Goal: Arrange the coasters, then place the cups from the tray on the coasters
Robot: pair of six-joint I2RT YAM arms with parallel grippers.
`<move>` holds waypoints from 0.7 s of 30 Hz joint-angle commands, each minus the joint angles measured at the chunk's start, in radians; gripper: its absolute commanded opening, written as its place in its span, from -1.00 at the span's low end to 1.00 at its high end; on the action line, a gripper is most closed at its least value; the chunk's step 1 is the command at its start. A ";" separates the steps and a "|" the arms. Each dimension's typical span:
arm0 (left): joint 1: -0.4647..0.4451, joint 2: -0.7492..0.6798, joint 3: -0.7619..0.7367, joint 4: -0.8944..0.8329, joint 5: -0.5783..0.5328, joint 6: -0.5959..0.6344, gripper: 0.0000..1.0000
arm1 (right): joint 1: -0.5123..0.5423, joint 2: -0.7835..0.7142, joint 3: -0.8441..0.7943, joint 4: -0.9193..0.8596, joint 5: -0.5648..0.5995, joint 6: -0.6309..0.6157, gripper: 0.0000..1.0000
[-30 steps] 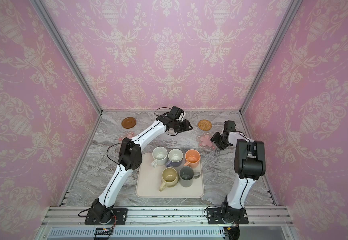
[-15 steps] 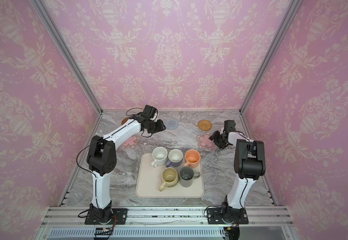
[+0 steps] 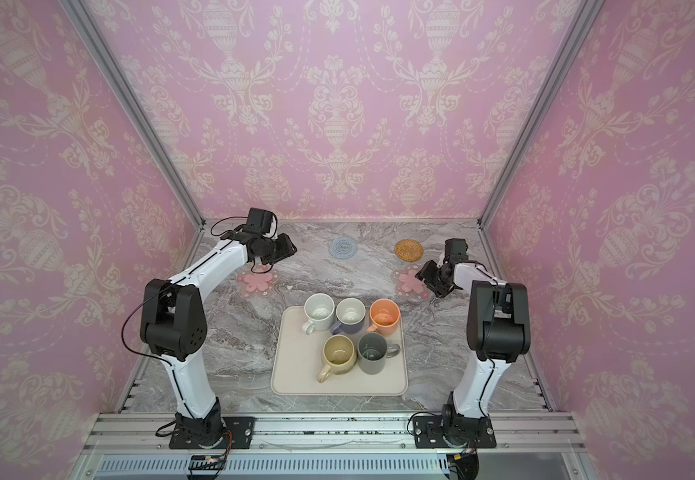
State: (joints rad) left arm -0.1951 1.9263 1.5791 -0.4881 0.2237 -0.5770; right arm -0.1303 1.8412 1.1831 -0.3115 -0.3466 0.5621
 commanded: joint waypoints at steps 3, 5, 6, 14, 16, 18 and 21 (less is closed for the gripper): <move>0.050 0.000 0.022 -0.049 -0.046 0.034 -0.08 | 0.003 -0.147 -0.047 -0.053 0.046 -0.074 0.11; 0.066 0.012 0.037 -0.059 -0.060 0.036 -0.11 | 0.004 -0.186 -0.064 -0.063 0.062 -0.092 0.11; 0.073 0.018 0.045 -0.062 -0.062 0.038 -0.13 | 0.004 -0.205 -0.072 -0.066 0.066 -0.100 0.11; 0.125 0.083 0.126 -0.102 -0.123 0.057 -0.35 | 0.003 -0.365 -0.145 -0.086 0.062 -0.170 0.11; 0.140 0.110 0.158 -0.119 -0.144 0.060 -0.45 | 0.003 -0.402 -0.163 -0.089 0.058 -0.184 0.11; 0.156 0.138 0.190 -0.138 -0.165 0.064 -0.57 | 0.004 -0.437 -0.180 -0.095 0.057 -0.198 0.11; 0.177 0.179 0.240 -0.158 -0.179 0.065 -0.71 | 0.002 -0.482 -0.201 -0.099 0.064 -0.213 0.11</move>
State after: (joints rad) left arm -0.0406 2.0674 1.7668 -0.5892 0.0971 -0.5320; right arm -0.1303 1.4055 1.0069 -0.3885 -0.2974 0.3916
